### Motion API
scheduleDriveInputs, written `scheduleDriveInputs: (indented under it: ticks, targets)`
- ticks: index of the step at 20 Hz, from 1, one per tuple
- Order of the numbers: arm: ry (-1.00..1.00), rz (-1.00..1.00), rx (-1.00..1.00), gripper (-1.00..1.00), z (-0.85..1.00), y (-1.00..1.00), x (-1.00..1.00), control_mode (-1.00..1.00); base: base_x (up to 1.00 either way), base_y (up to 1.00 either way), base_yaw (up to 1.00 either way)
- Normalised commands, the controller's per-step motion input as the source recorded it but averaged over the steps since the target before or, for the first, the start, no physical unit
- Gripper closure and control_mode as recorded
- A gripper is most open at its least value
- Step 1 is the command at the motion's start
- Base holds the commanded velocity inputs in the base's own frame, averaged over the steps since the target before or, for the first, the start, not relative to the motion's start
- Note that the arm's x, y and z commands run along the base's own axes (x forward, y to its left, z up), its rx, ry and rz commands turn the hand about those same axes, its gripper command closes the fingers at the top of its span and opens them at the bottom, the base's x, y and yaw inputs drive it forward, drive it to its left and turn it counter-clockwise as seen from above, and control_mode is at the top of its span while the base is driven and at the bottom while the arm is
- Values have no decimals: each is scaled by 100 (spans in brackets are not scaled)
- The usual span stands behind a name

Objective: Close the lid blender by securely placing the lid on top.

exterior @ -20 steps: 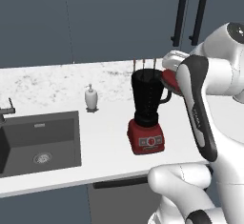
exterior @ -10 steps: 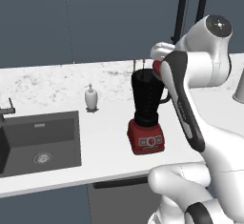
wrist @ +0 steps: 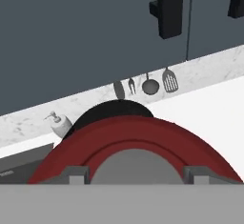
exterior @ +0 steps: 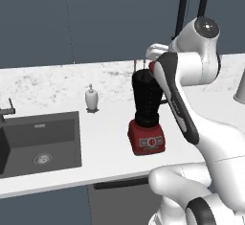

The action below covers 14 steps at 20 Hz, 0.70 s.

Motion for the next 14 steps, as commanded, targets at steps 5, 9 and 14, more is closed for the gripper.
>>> scheduleDriveInputs:
  ticks: [5, 9, 14]
  targets:
    - [0, 0, 0, 100, 4, 10, 43, -100, 0, 0, 0]
    - [0, 0, 0, 100, 1, 9, 38, -100, 0, 0, 0]
    - [0, 0, 0, 100, 0, 8, 25, -100, 0, 0, 0]
